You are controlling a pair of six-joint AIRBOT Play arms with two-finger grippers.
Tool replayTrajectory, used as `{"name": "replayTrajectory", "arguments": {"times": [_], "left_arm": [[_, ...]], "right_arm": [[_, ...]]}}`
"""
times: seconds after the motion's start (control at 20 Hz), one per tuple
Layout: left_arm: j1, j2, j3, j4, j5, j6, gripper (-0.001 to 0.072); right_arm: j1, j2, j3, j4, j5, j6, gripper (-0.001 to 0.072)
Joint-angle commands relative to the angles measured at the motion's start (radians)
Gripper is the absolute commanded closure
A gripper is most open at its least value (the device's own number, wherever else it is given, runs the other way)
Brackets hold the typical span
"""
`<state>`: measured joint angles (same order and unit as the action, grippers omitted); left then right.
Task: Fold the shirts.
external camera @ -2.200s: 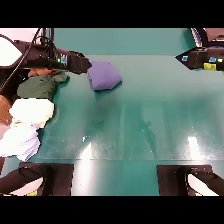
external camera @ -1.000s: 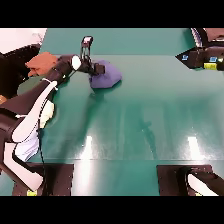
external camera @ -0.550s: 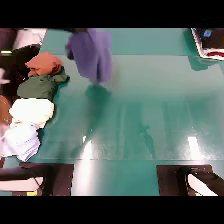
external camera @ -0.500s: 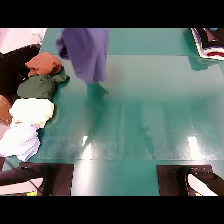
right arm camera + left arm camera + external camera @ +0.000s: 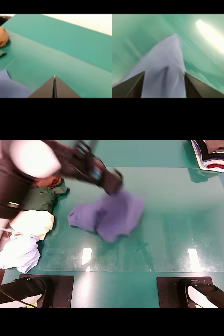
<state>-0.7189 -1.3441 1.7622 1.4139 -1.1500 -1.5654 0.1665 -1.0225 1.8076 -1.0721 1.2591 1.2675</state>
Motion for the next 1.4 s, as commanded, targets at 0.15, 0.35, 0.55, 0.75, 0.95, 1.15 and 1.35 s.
{"name": "replayTrajectory", "arguments": {"times": [0.15,0.35,0.55,0.75,0.95,1.15,1.35], "left_arm": [[0.139,-0.048,-0.085,0.152,0.037,0.001,0.0138],[0.465,-0.114,-0.114,0.046,-0.037,-0.054,0.0157],[0.672,-0.193,-0.271,-0.229,-0.039,0.012,0.0154],[0.742,-0.238,-0.444,-0.318,-0.02,0.078,0.0154],[0.723,-0.258,-0.515,-0.327,0.053,0.082,0.0154],[0.663,-0.282,-0.517,-0.327,0.079,0.082,0.0155],[0.63,-0.282,-0.515,-0.337,0.095,0.08,0.0494]], "right_arm": [[0.0,0.0,0.007,-0.001,0.053,0.021,0.0693],[0.0,-0.002,0.005,0.0,0.054,0.026,0.0693],[0.0,-0.002,0.005,-0.001,0.054,0.026,0.0693],[0.0,-0.004,0.005,0.0,0.053,0.026,0.0693],[0.001,-0.017,0.005,0.007,0.058,0.039,0.0693],[0.001,-0.043,0.005,0.007,0.072,0.062,0.0693],[0.0,-0.05,0.005,-0.001,0.108,0.062,0.0693]]}}
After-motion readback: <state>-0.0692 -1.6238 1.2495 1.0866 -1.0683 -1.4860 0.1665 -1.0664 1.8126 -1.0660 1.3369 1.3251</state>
